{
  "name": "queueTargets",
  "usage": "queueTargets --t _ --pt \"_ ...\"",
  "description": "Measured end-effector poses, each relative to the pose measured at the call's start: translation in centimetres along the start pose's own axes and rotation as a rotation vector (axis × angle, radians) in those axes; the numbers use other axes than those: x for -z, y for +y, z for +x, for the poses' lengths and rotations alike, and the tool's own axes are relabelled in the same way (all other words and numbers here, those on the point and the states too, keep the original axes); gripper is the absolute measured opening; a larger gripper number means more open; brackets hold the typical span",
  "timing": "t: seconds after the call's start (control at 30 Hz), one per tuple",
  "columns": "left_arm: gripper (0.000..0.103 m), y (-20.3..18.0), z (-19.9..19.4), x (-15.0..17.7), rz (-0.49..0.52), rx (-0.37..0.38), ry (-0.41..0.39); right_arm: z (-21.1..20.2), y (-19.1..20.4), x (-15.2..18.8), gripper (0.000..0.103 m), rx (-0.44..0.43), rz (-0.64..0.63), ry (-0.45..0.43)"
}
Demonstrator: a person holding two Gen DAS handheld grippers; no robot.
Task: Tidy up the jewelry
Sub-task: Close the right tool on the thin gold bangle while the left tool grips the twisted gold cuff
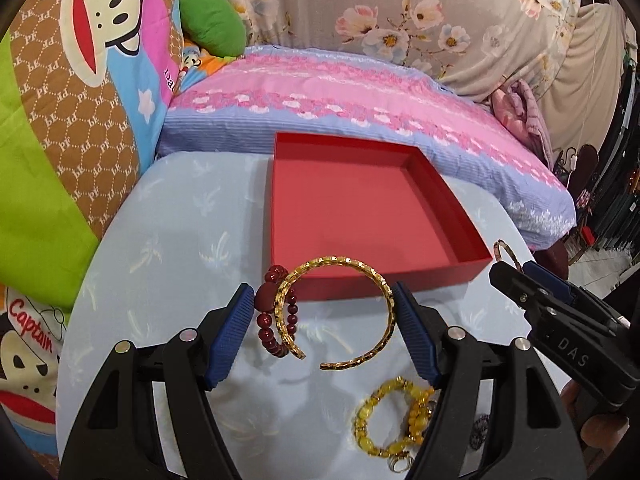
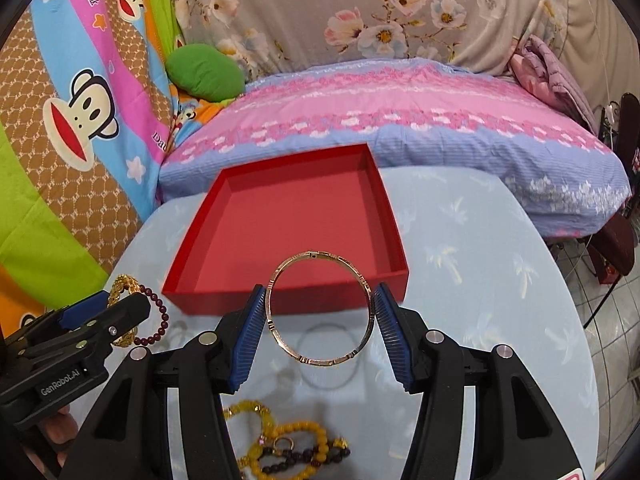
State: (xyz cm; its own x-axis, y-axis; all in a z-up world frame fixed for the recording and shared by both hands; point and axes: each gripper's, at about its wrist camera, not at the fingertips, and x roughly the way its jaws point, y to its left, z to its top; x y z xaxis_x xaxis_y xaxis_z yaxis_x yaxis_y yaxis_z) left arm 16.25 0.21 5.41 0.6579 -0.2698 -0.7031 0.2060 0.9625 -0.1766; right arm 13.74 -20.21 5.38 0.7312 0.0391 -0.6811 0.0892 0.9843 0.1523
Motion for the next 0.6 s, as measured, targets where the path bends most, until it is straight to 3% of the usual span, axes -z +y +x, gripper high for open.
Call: queueTargets --t 0.13,0.6 --pt "0.067 0.3 0.3 0.7 -0.014 0.009 0.012 0.2 0.2 0.6 0.053 -0.01 0.004 0.011" --pt "0.065 2.0 0.7 8.0 -0.078 0.018 0.151 -0.1 0.5 6.0 0.053 -0.001 0.022 0.109"
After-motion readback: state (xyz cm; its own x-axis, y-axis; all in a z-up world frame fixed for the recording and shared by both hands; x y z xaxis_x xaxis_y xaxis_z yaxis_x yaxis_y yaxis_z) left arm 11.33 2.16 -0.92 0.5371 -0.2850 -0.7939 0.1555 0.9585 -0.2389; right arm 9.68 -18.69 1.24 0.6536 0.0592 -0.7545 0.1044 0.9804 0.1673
